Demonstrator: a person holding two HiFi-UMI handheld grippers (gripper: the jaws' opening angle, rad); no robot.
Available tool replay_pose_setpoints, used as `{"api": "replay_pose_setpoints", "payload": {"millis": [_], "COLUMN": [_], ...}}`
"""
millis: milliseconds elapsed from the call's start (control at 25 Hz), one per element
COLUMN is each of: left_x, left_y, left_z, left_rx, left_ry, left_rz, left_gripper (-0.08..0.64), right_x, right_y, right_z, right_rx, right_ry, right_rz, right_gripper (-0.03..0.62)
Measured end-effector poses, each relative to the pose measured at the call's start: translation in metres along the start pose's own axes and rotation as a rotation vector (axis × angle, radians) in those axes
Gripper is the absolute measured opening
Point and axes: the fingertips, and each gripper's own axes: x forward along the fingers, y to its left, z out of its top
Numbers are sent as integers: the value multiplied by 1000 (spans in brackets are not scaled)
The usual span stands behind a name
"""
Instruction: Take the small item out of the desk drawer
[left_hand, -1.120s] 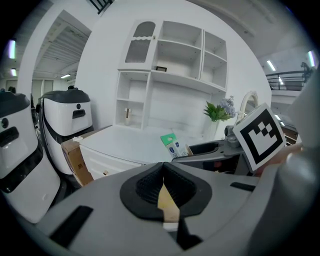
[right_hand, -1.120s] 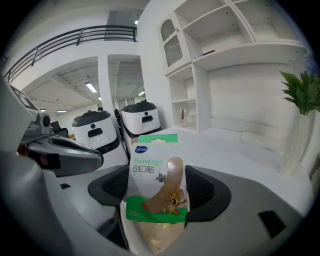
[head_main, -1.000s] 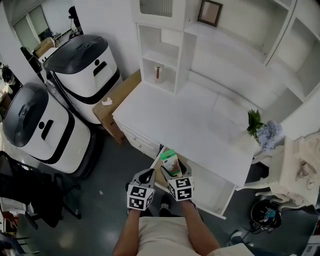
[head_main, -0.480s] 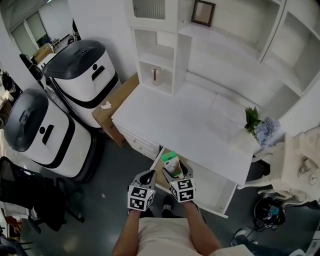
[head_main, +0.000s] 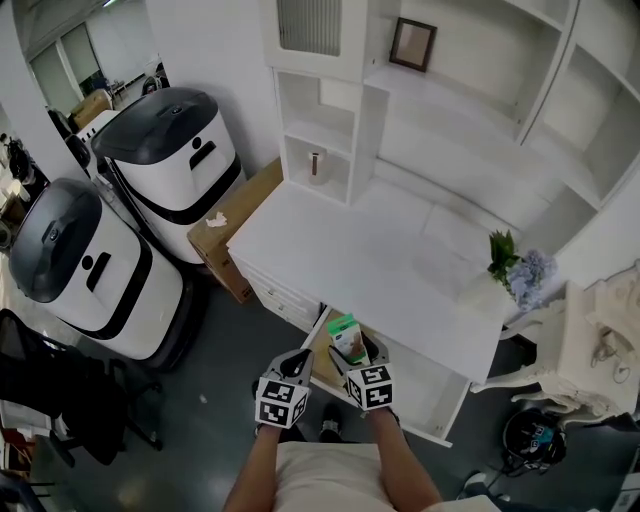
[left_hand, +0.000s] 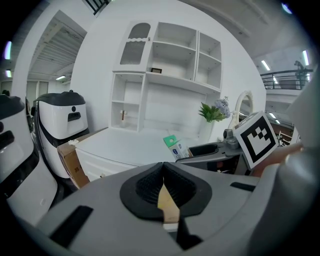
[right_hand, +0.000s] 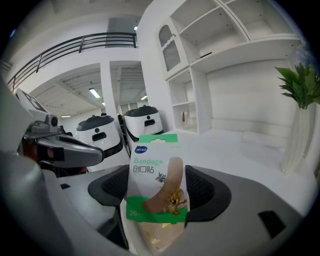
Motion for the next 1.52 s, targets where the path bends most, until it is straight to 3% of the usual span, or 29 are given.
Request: {"api": "replay_pose_setpoints", "payload": {"millis": [1520], "left_x": [7], "left_y": [3], "left_z": [3], "left_rx": [-30], "left_ry": [-11], "left_rz": [-11], "left_gripper": [17], "right_x": [11], "right_y": [0], "right_z": [-1], "right_rx": [-38], "right_ry": [24], "right_rz": [25], "right_gripper": [364]}}
